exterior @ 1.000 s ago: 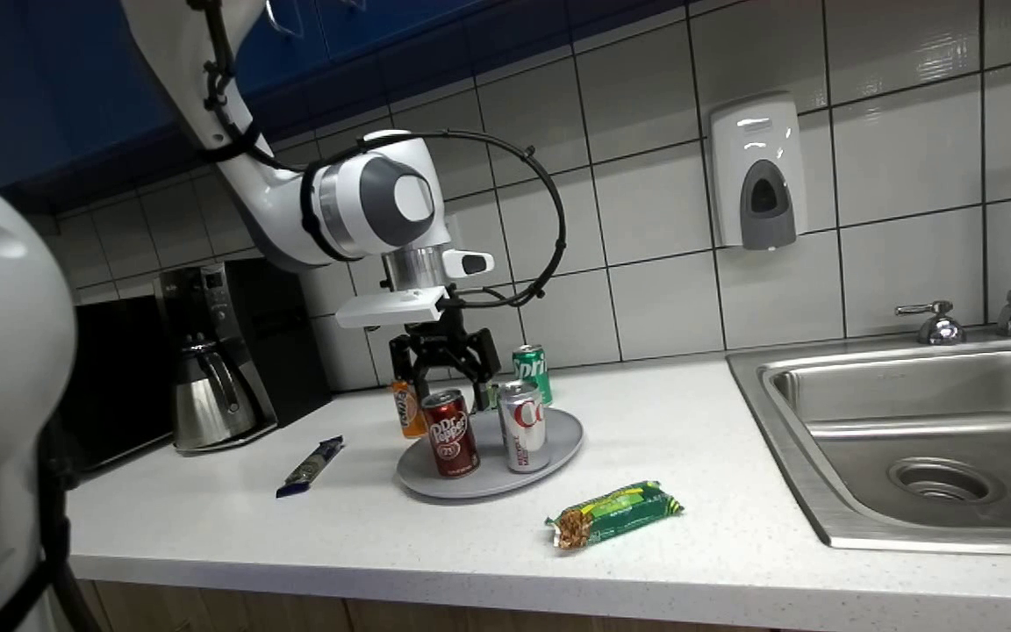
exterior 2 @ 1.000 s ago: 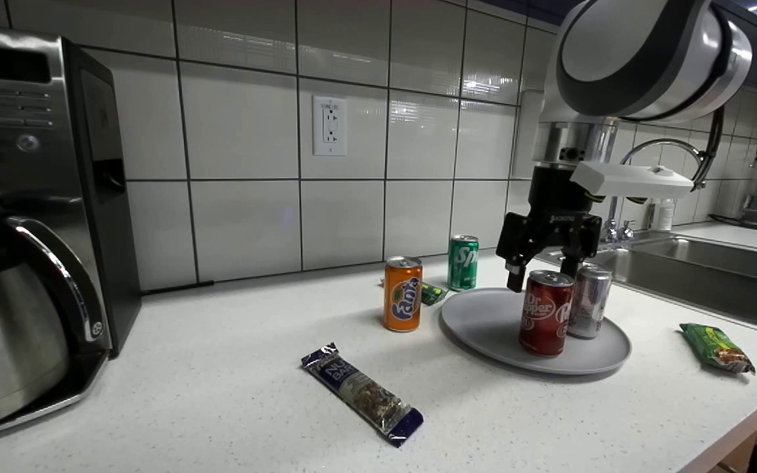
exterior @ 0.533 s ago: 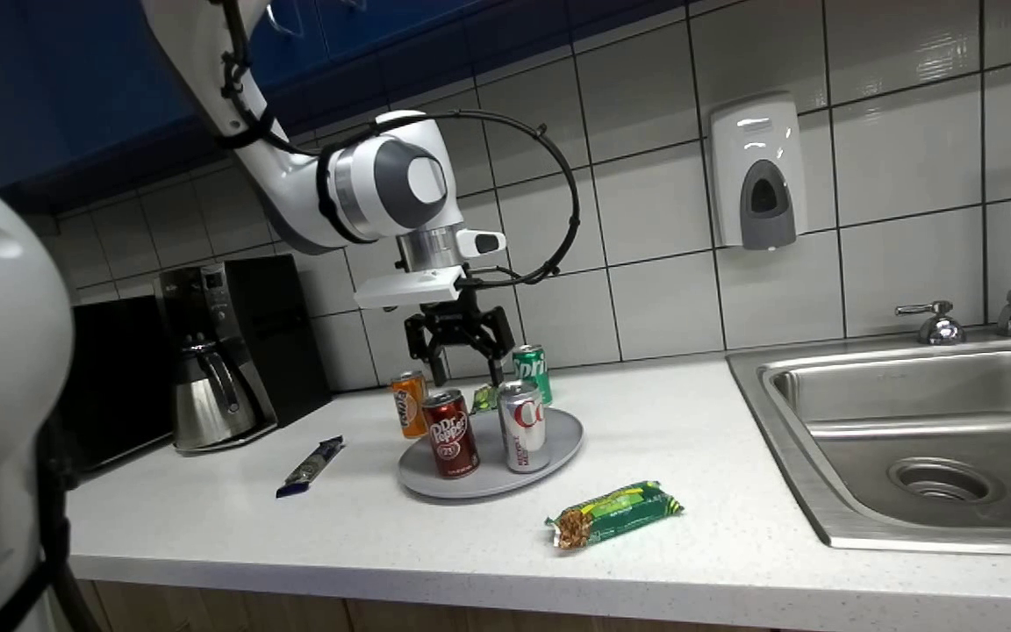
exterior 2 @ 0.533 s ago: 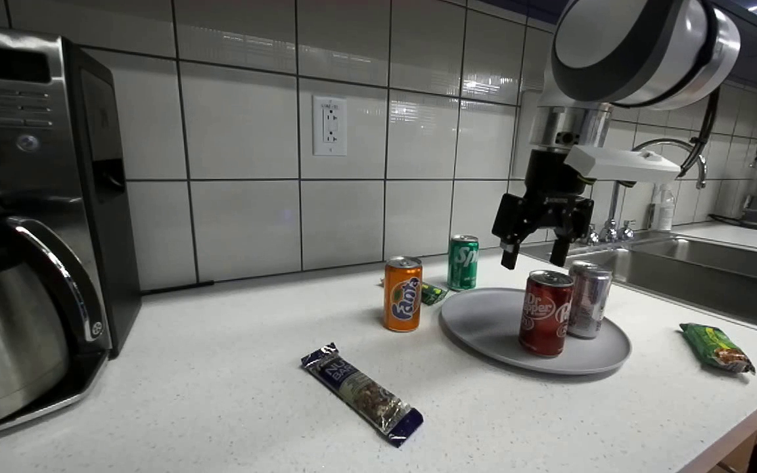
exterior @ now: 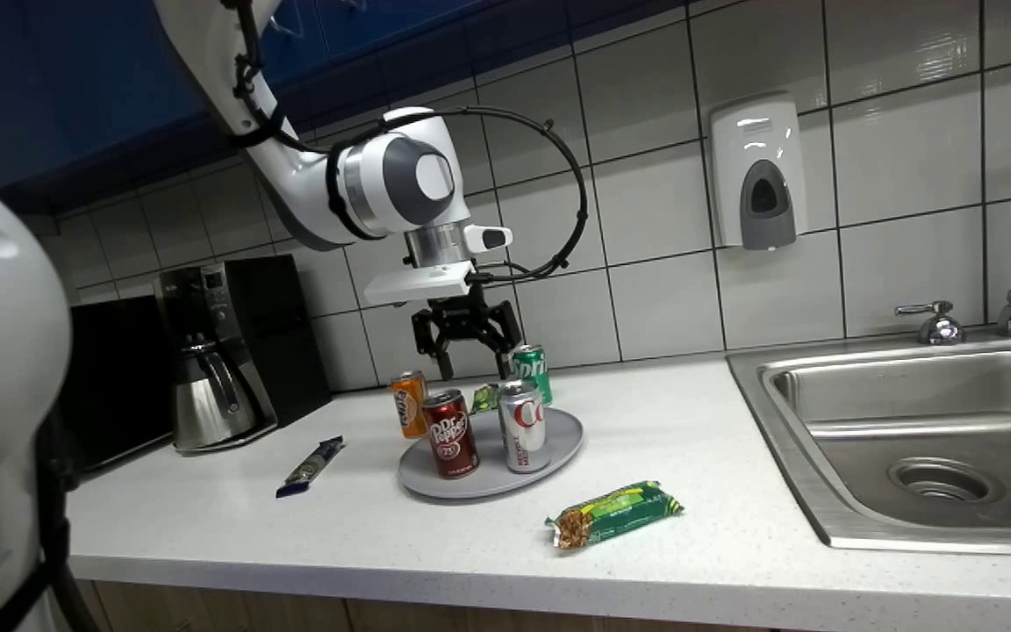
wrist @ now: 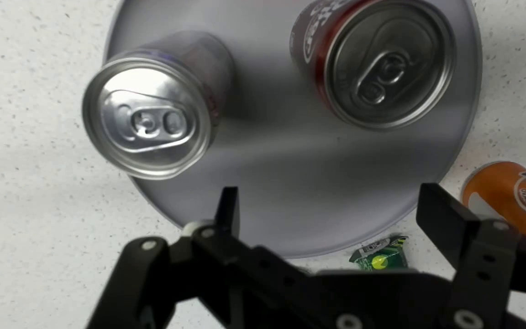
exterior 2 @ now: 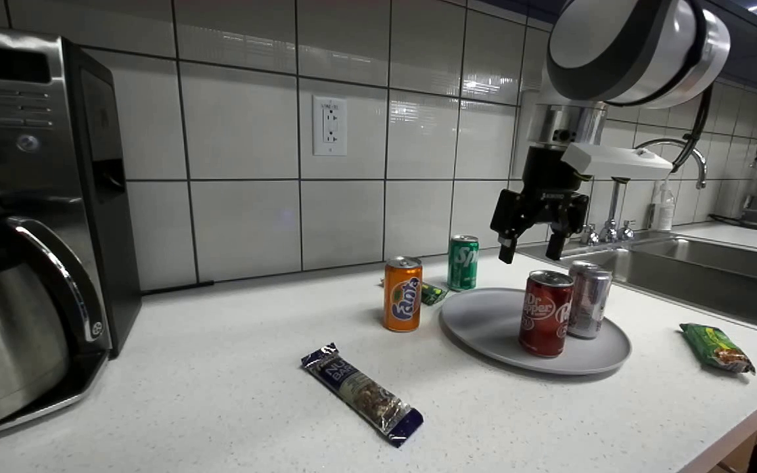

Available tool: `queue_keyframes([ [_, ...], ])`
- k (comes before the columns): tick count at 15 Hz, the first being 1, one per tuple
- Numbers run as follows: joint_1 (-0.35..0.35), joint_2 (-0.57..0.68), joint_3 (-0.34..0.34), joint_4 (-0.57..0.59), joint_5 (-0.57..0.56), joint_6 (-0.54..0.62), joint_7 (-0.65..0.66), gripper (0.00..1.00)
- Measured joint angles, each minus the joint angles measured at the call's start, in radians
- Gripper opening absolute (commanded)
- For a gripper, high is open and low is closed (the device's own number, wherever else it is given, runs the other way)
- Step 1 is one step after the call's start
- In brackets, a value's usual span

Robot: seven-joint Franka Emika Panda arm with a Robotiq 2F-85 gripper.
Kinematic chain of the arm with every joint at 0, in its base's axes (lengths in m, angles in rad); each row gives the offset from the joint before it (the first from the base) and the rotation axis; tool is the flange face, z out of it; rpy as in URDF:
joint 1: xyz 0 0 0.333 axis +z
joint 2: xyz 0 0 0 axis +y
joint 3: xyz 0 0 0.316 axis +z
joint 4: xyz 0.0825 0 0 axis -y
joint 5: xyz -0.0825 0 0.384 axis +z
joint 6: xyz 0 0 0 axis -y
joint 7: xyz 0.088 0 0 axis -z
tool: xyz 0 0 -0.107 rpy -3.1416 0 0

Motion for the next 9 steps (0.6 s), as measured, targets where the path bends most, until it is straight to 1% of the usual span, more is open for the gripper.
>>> queue_keyframes([
  [3, 0.0, 0.003, -0.001, 0.0, -0.004, 0.002, 0.004, 1.0],
  [9, -0.01, 0.018, -0.028, 0.017, -0.06, 0.008, 0.024, 1.0],
])
